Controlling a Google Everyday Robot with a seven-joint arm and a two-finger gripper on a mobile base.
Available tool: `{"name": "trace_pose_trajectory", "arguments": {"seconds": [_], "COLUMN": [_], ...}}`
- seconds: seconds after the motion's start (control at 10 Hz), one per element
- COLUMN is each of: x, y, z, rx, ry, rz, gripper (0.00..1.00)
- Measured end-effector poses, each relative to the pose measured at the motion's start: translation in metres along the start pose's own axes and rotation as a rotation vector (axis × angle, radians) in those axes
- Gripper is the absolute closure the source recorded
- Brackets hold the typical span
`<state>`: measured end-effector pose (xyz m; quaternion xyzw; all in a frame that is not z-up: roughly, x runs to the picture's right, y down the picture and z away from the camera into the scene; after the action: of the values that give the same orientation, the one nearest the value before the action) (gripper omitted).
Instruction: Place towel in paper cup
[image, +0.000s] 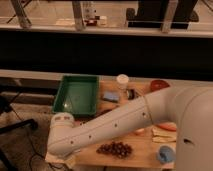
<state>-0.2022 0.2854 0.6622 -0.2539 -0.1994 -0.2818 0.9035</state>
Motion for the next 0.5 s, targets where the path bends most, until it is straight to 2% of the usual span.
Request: {"name": "trace_pose_trajectory", "arguments": {"seconds": [0.3,0.5], "x": [-0.012,-0.019], "y": [-0.016,-0.022], "z": [0.024,0.038], "rx": [-0.023,-0.067], "ry": [-0.015,-0.04], "rz": [-0.01,-0.026], "gripper": [0.2,0.2]}}
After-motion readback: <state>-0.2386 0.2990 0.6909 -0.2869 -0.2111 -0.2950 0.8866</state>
